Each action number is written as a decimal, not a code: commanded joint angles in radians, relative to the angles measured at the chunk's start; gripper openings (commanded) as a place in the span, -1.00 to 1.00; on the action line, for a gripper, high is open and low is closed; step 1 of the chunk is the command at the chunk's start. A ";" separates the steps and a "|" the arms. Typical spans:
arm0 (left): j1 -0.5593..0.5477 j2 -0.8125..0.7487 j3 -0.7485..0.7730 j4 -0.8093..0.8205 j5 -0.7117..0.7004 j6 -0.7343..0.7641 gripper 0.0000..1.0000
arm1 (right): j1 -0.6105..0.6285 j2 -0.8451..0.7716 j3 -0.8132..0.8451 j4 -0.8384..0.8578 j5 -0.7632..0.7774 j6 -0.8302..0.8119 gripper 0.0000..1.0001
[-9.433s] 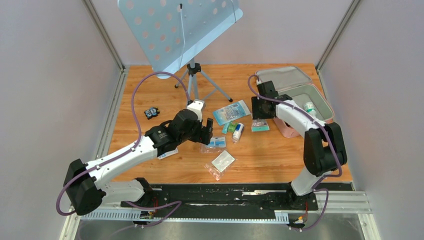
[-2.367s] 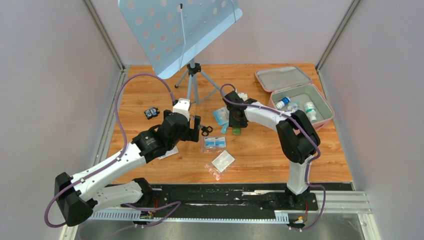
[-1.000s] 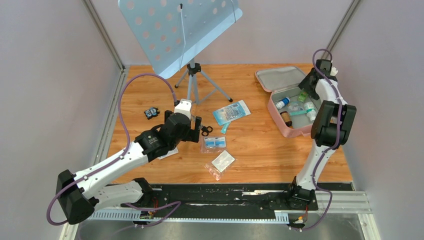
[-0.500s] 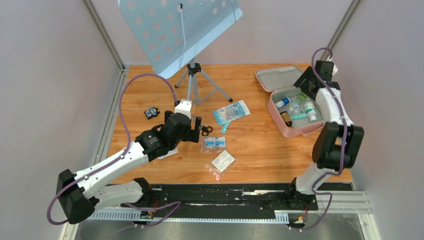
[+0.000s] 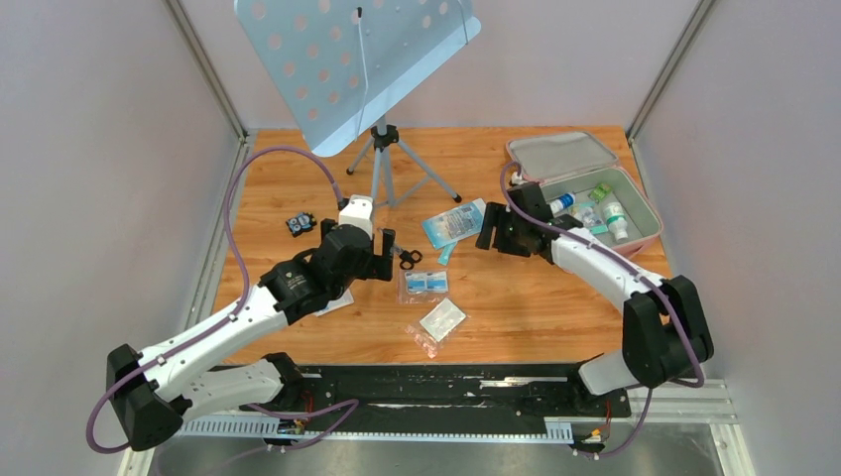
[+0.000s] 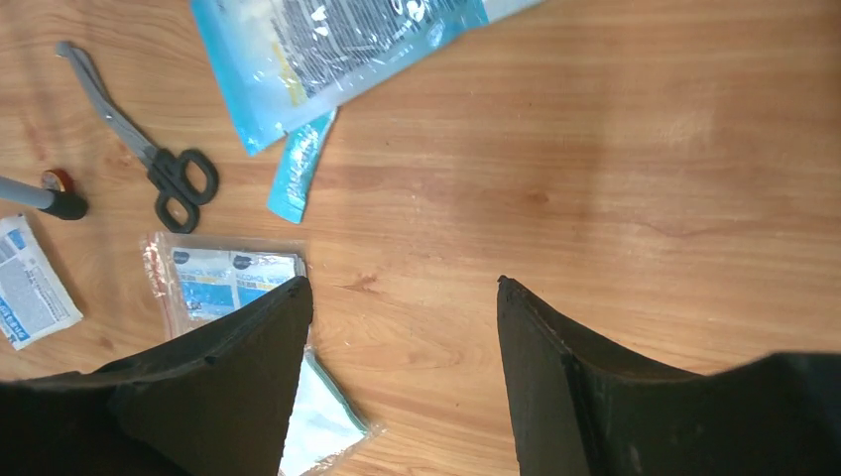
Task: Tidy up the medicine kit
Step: Pick up the medical item at the center of the board.
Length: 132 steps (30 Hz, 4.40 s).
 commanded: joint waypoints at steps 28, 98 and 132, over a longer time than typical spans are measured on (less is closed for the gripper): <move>-0.001 0.196 -0.038 0.323 0.293 0.061 1.00 | -0.145 0.447 -0.088 0.735 -0.160 0.699 0.29; 0.028 0.793 0.208 0.788 0.491 0.293 0.99 | -0.242 0.344 -0.053 0.566 -0.257 0.433 0.34; 0.072 1.068 0.341 0.790 0.613 0.215 1.00 | -0.241 0.432 -0.015 0.560 -0.338 0.404 0.36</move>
